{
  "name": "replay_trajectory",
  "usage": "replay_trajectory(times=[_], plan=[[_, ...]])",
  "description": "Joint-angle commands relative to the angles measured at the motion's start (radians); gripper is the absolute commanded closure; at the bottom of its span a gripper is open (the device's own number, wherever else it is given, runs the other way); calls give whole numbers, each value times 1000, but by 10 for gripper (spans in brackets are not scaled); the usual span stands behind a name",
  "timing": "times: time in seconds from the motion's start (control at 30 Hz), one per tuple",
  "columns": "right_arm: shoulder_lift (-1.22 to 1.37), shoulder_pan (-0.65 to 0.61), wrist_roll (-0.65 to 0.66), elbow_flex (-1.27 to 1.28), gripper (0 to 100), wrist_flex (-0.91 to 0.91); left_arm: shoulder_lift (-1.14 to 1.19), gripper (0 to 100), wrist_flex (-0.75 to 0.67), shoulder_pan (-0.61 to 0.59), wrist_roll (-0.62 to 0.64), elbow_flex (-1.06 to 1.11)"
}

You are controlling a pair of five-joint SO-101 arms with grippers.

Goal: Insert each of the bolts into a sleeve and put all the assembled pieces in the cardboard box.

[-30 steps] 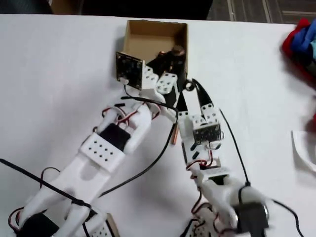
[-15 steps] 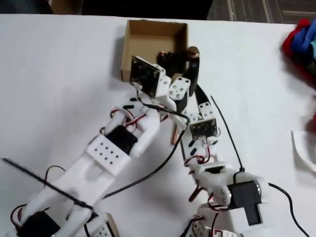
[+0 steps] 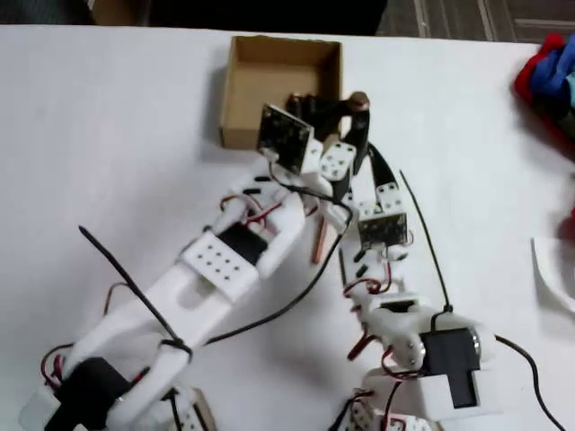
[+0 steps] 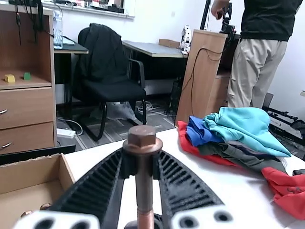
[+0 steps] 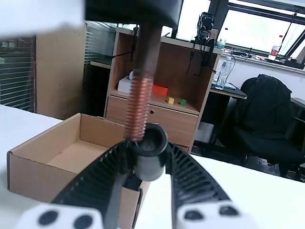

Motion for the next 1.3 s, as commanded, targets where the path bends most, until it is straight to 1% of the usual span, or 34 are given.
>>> replay_trajectory(times=[0.0,0.27,0.37,0.63,0.73,0.8,0.9,0.97,1.1,1.27], plan=[[-8,4,-3,-40,977,-25,-5,976,-26,3,-6,-13],[-8,-47,-3,-35,977,-24,-3,976,-25,3,-6,-12],[-10,-50,-3,-35,977,-24,3,976,-23,0,-6,-10],[-10,-44,-3,-35,977,-27,118,976,-31,-43,-6,-21],[-10,-44,-3,-35,977,-25,130,976,-63,-46,-9,-18],[-10,-45,-17,-35,977,-25,130,976,-64,-41,-52,-18],[-10,-44,-98,-35,977,-22,130,976,-71,-38,-135,-12],[-10,-44,-117,-38,977,24,130,976,-74,-43,-161,-10],[-12,-42,-121,-75,977,171,121,976,-94,-44,-170,-15],[-10,-2,-123,-115,977,275,104,976,-129,-37,-190,-13]])
